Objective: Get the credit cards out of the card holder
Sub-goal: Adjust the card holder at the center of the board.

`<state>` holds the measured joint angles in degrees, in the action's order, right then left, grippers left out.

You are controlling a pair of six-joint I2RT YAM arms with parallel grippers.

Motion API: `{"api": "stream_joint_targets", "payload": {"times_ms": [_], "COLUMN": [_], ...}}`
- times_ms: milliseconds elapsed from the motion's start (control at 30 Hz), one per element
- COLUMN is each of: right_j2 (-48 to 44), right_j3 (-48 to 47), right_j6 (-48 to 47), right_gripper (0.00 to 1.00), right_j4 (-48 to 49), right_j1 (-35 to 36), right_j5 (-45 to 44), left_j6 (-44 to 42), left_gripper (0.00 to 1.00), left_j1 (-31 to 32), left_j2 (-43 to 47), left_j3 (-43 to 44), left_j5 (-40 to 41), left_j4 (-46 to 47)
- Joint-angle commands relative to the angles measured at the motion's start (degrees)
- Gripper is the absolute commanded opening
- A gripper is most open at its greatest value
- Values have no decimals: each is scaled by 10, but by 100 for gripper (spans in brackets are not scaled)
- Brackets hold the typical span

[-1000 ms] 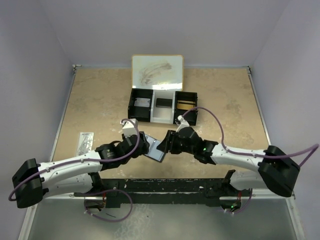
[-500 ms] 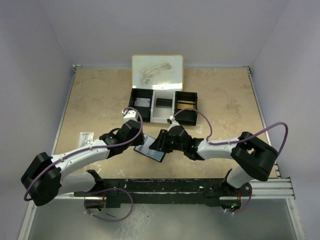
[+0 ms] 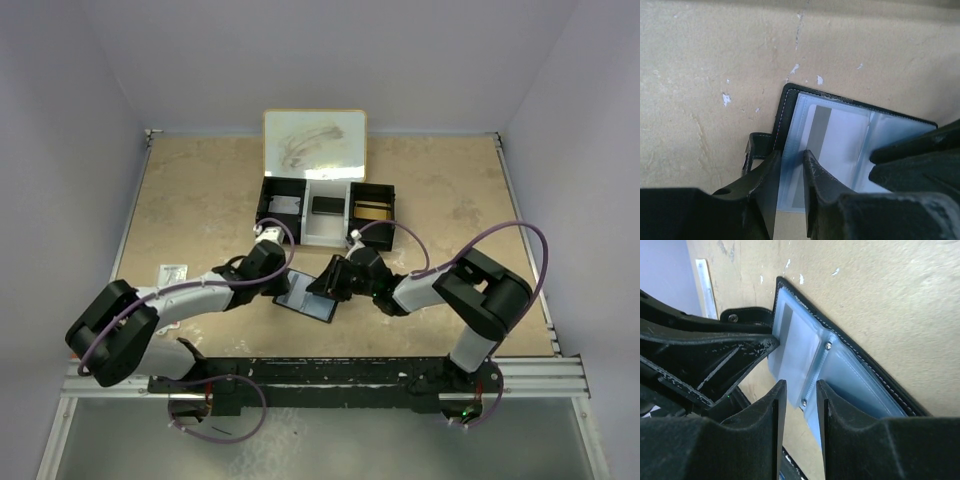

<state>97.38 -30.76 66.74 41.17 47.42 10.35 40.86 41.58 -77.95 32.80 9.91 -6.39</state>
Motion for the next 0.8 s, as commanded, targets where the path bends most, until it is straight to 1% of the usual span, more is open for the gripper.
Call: {"api": "stream_joint_targets", "payload": {"times_ms": [0, 100, 200, 267, 400, 533, 567, 633, 700, 767], "right_j2": [22, 28, 23, 17, -1, -16, -20, -30, -40, -57], "right_j3": [29, 15, -8, -15, -6, 3, 5, 7, -6, -27], "right_j6": [-8, -32, -57, -75, -96, -110, -113, -119, -132, -149], "right_gripper": [34, 34, 34, 33, 23, 7, 5, 2, 1, 8], "right_j4": [60, 49, 15, 1, 6, -1, -9, -33, -90, -156], "right_j1": [-25, -25, -23, -23, -22, -21, -21, -21, -19, -16], "right_j5": [54, 58, 52, 61, 91, 105, 101, 84, 54, 18], "left_j6": [4, 16, 32, 41, 54, 77, 82, 89, 93, 99], "left_gripper": [20, 18, 18, 17, 15, 20, 22, 26, 28, 28], "left_j1": [-1, 0, 10, 20, 40, 52, 53, 53, 53, 53], "left_j2": [22, 47, 71, 75, 74, 111, 123, 145, 163, 177], "left_j3": [-36, -59, -83, -88, -91, -88, -87, -84, -80, -79], "left_j5": [-63, -93, -130, -128, -103, -51, -42, -25, -8, 7], "left_j4": [29, 43, 78, 84, 80, 63, 60, 50, 35, 19]}}
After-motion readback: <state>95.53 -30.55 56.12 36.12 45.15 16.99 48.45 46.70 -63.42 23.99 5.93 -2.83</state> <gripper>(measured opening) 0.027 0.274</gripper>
